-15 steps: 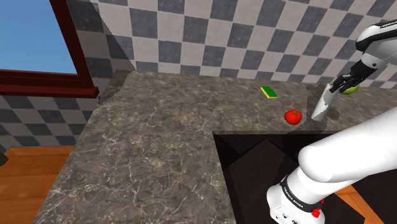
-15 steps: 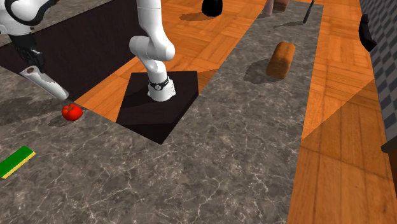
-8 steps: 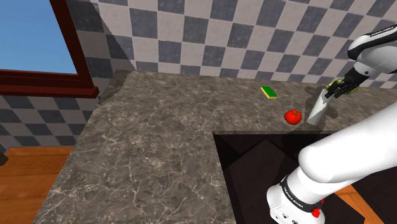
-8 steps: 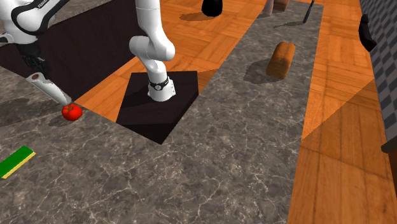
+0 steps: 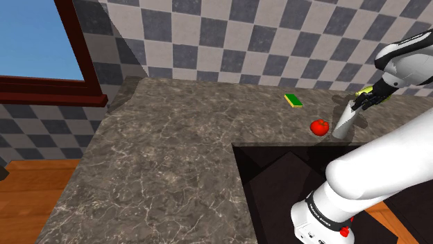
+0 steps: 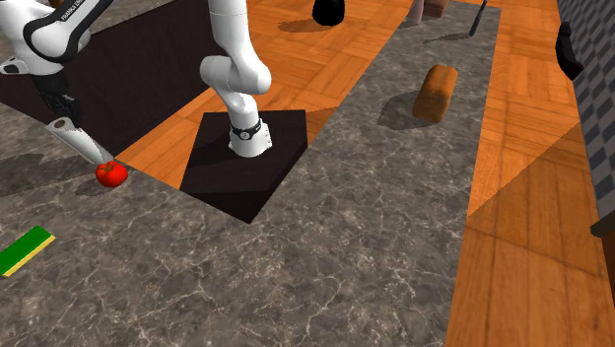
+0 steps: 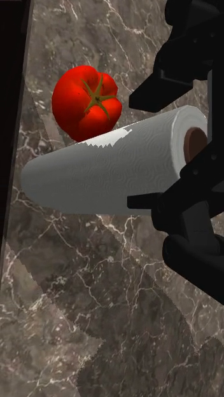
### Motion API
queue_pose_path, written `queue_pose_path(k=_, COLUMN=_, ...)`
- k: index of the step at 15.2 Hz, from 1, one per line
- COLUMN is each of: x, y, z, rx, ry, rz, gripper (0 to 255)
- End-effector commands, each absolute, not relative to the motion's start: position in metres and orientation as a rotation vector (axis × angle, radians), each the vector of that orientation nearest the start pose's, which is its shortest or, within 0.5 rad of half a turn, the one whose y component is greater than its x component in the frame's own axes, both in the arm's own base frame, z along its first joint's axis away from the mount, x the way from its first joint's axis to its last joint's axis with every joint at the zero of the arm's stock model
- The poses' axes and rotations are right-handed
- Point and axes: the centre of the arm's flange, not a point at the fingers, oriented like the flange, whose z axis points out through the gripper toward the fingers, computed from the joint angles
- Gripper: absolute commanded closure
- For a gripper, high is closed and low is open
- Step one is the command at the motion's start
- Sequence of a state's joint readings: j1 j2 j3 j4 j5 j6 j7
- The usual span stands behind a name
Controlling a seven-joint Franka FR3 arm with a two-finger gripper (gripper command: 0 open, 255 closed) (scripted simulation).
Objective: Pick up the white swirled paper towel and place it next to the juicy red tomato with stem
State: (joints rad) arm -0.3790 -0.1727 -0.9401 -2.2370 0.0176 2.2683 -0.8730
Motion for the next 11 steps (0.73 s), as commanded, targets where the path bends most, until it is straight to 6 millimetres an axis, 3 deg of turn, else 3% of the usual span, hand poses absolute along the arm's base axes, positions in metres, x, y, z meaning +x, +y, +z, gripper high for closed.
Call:
queue_pose_path(k=1, x=0.121, y=-0.506, z=0.425, rx=-3.09, ry=0.722, rz=-0.314, gripper=255)
queue_pose_path(k=2, x=0.121, y=-0.506, z=0.425, rx=-3.09, ry=0.722, rz=-0.314, gripper=255)
queue_pose_path(k=3, x=0.121, y=-0.506, z=0.425, rx=-3.09, ry=0.722, rz=-0.314, gripper=0)
queue_pose_path(k=8, x=0.121, y=-0.506, z=0.425, rx=-3.09, ry=0.722, rz=-0.314, gripper=0)
queue_pose_path(k=11, x=0.114, y=-0.502, z=0.464, rx=-3.09, ry=0.722, rz=-0.314, gripper=0)
